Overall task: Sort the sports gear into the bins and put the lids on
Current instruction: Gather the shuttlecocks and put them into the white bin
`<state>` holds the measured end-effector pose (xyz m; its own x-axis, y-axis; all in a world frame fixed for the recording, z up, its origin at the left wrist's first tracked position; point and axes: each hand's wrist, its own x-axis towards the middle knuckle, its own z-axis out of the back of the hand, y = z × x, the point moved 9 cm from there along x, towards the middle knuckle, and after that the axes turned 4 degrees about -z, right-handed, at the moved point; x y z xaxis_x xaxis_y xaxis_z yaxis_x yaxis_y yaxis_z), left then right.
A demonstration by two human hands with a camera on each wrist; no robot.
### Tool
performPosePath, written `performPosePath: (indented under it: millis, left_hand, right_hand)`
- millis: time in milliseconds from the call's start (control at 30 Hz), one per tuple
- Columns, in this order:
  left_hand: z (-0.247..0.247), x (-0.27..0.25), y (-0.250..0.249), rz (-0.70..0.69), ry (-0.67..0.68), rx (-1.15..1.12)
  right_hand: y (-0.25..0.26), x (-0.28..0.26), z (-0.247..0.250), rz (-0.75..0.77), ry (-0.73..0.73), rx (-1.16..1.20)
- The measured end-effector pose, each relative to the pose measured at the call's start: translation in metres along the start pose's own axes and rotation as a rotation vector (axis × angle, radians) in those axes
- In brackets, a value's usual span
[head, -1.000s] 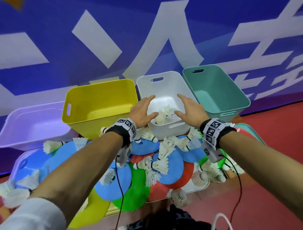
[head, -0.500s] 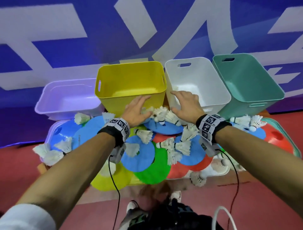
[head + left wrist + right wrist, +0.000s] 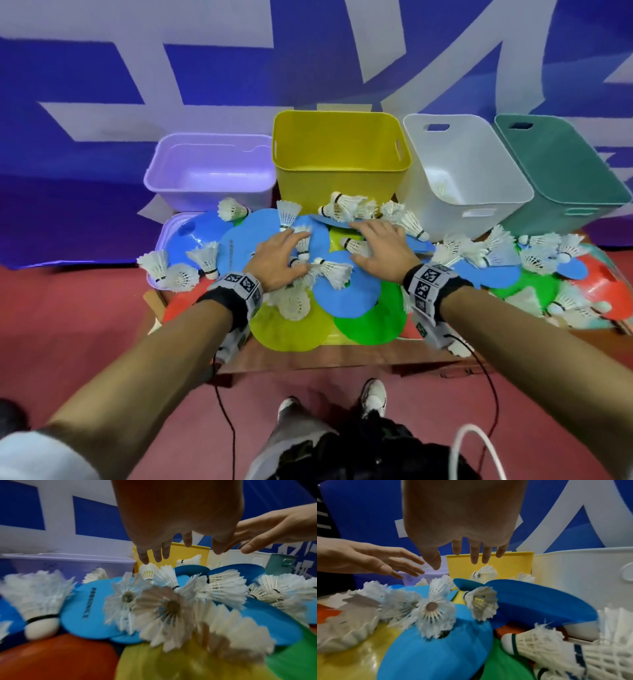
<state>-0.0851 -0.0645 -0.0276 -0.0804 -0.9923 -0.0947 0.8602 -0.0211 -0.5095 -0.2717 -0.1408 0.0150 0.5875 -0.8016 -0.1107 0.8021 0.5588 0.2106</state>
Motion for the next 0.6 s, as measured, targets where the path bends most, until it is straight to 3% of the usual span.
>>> performPosePath:
  millis: [233, 600]
  left_hand:
    - [-0.016, -0.039, 0.021, 0.049, 0.039, 0.019]
    - [-0.023, -0.046, 0.044, 0.145, 0.097, 0.110]
  right_hand:
    - [0.034, -0.004, -0.044, 0.071, 0.123, -0.044]
    - [0.051, 0.001, -0.075, 0.072, 0.195, -0.076]
